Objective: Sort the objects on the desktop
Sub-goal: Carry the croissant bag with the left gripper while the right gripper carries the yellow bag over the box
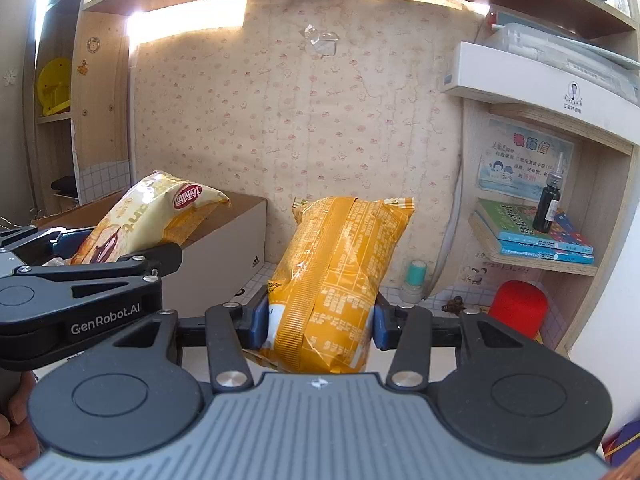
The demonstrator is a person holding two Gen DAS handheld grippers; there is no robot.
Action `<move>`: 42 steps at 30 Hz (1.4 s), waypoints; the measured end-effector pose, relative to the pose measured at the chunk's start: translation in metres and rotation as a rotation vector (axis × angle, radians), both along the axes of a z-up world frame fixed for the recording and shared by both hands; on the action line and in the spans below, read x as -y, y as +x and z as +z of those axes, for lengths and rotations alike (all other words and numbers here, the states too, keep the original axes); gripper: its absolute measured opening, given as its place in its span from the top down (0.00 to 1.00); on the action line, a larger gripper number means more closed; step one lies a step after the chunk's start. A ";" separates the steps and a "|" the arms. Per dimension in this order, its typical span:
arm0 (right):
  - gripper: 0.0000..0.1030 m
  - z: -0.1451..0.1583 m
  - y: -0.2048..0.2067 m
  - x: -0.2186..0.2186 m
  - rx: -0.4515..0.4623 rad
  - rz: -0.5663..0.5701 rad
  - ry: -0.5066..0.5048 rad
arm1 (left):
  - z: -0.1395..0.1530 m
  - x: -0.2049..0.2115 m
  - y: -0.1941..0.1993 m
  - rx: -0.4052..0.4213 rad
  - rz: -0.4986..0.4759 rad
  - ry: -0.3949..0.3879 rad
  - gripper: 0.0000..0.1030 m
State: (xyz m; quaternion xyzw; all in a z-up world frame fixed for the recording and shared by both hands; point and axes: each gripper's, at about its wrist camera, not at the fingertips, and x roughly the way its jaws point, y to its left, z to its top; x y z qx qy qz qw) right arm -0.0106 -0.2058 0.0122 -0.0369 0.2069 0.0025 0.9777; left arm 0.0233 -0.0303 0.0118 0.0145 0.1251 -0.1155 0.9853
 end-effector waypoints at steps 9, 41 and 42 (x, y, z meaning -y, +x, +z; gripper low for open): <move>0.54 0.006 0.015 -0.046 0.012 0.100 -0.004 | 0.008 -0.043 0.003 0.006 0.094 -0.025 0.36; 0.54 -0.008 0.123 -0.139 -0.083 0.288 0.005 | -0.015 -0.132 0.081 -0.096 0.245 -0.040 0.36; 0.54 -0.008 0.128 -0.141 -0.087 0.289 0.001 | -0.016 -0.133 0.083 -0.099 0.247 -0.039 0.36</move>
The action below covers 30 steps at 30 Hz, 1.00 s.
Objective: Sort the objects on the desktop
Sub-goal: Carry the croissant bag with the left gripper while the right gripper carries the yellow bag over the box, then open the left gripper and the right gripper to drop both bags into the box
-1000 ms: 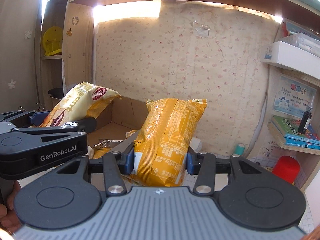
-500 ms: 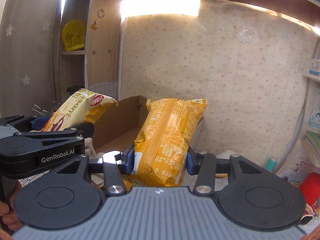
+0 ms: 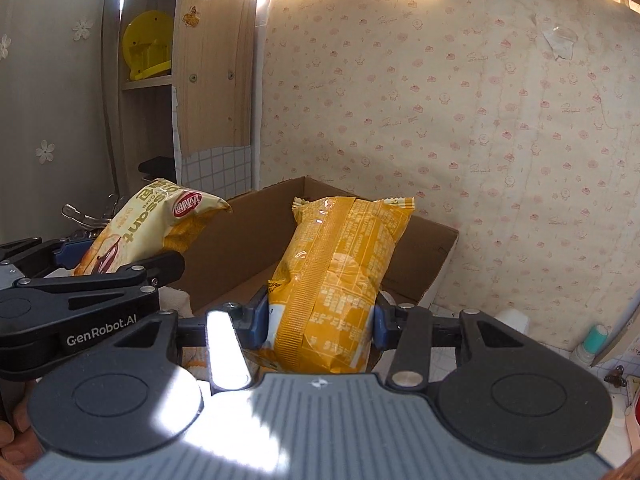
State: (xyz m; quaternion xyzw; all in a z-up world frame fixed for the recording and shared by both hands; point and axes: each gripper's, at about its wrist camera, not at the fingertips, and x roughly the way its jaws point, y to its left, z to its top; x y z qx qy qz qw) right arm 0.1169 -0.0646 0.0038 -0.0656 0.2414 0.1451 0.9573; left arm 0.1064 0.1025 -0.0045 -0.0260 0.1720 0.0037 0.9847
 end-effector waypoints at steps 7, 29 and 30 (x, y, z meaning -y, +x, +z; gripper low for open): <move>0.54 -0.009 0.030 -0.008 -0.033 0.010 -0.013 | -0.008 -0.006 0.017 -0.031 0.022 -0.005 0.36; 0.38 -0.024 0.065 -0.018 -0.066 0.026 -0.051 | -0.009 -0.005 0.034 -0.052 0.039 -0.009 0.36; 0.36 -0.023 0.063 -0.017 -0.056 0.019 -0.054 | -0.009 -0.005 0.034 -0.055 0.037 -0.010 0.36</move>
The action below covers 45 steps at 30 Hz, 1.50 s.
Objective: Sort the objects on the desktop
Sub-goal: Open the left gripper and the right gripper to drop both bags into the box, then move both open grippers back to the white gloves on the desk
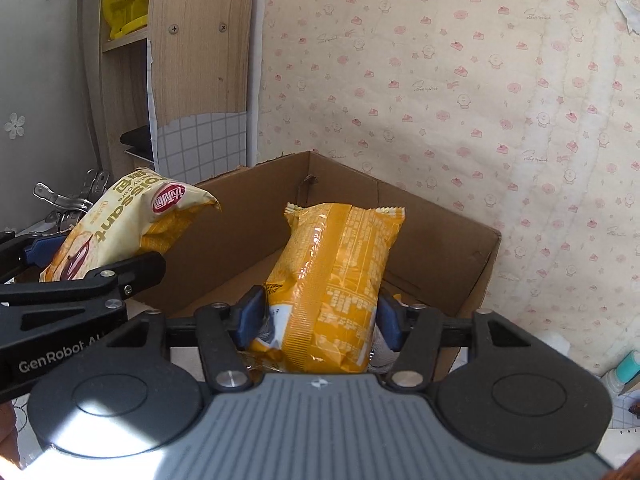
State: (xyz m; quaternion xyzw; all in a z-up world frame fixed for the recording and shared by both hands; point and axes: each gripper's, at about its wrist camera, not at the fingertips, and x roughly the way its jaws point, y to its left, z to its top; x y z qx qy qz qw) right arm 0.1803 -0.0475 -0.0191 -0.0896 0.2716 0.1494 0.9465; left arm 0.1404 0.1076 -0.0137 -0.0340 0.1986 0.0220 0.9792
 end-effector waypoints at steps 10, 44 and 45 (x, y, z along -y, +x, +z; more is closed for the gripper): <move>0.32 0.020 -0.021 0.016 0.066 -0.015 0.028 | 0.003 0.003 -0.004 0.004 0.003 0.014 0.35; 0.13 -0.003 -0.224 0.235 0.148 -0.509 -0.004 | 0.019 0.137 -0.079 0.081 -0.307 0.022 0.29; 0.13 -0.006 -0.227 0.241 0.142 -0.520 -0.003 | 0.017 0.144 -0.080 0.077 -0.316 0.026 0.29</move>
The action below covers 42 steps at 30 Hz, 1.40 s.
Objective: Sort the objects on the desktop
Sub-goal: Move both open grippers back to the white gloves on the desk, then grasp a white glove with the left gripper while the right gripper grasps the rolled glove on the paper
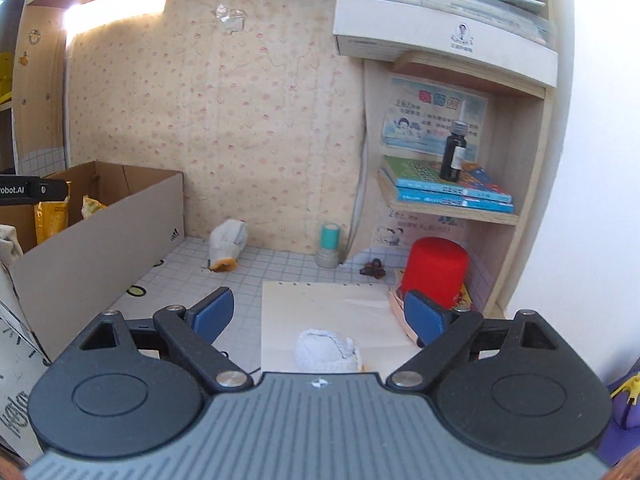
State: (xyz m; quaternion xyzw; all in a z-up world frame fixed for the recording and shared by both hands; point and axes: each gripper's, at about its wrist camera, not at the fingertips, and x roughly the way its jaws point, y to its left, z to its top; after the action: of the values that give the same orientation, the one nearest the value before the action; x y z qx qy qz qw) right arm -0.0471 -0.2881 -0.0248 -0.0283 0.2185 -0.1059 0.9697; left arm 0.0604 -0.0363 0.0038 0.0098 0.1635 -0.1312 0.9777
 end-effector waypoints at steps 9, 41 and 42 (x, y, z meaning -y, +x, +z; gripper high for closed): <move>0.12 -0.026 -0.012 0.025 -0.036 -0.017 0.039 | -0.012 0.036 -0.003 -0.023 -0.043 0.015 0.27; 0.12 -0.059 0.040 0.034 -0.096 0.031 0.123 | -0.057 0.131 0.101 -0.101 -0.013 0.037 0.18; 0.12 -0.061 0.042 0.035 -0.101 0.031 0.127 | -0.060 0.133 0.106 -0.107 -0.013 0.035 0.18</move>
State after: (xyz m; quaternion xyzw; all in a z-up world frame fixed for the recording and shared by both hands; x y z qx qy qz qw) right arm -0.0053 -0.3231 -0.0854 0.0247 0.2728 -0.0750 0.9588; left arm 0.1664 -0.1689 -0.0558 0.0207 0.2179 -0.1348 0.9664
